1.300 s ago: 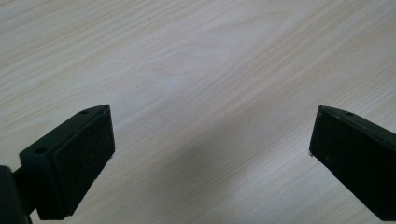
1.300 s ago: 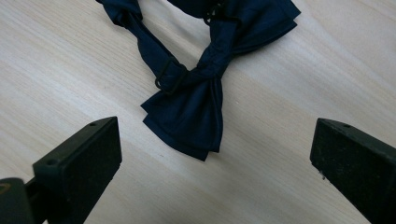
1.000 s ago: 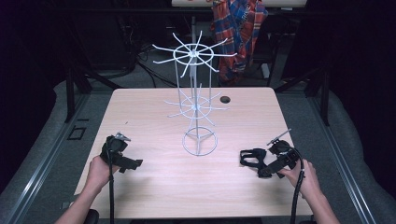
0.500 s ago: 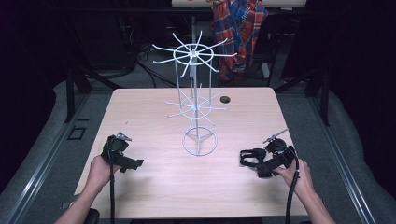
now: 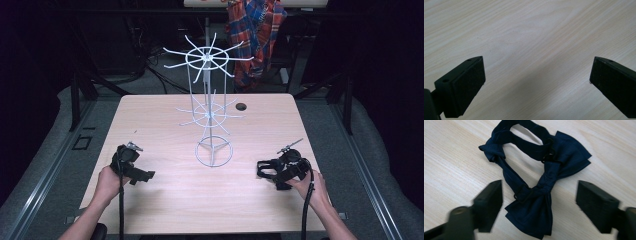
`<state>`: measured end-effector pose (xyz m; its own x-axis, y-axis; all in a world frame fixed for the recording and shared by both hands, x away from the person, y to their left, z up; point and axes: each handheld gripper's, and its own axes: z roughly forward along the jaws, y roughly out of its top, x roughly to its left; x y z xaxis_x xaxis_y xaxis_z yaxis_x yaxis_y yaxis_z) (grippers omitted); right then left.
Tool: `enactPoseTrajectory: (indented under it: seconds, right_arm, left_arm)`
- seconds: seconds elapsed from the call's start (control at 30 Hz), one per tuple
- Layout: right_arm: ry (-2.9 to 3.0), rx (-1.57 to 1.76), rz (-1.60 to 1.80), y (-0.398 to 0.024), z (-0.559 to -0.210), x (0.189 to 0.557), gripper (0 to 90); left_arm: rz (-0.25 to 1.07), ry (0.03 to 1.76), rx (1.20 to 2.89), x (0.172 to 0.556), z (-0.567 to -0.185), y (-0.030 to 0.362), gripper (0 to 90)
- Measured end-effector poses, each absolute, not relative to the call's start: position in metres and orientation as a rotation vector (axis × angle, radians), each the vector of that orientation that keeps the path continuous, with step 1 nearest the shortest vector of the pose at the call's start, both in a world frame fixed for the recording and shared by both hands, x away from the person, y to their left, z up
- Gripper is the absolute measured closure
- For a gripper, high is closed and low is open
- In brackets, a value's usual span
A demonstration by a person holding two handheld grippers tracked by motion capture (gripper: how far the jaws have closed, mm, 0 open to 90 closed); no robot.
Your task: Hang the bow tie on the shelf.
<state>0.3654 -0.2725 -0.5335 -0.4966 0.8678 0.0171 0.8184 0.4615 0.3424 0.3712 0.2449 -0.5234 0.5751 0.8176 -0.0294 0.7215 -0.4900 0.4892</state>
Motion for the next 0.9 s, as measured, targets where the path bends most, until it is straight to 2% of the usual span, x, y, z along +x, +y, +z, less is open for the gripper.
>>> enactPoseTrajectory:
  seconds: [0.53, 0.6, 0.9]
  right_arm:
    - [2.52, 1.487, 0.389, -0.266, -0.541, 0.373, 51.0]
    - [2.53, 1.49, 0.382, -0.267, -0.542, 0.374, 59.4]
    - [2.542, 1.479, 0.365, -0.265, -0.544, 0.373, 71.7]
  left_arm:
    - [0.264, 1.232, 2.383, 0.372, -0.526, 0.243, 0.5]
    - [0.263, 1.232, 2.384, 0.372, -0.526, 0.243, 0.6]
    - [0.263, 1.234, 2.385, 0.372, -0.526, 0.243, 0.7]
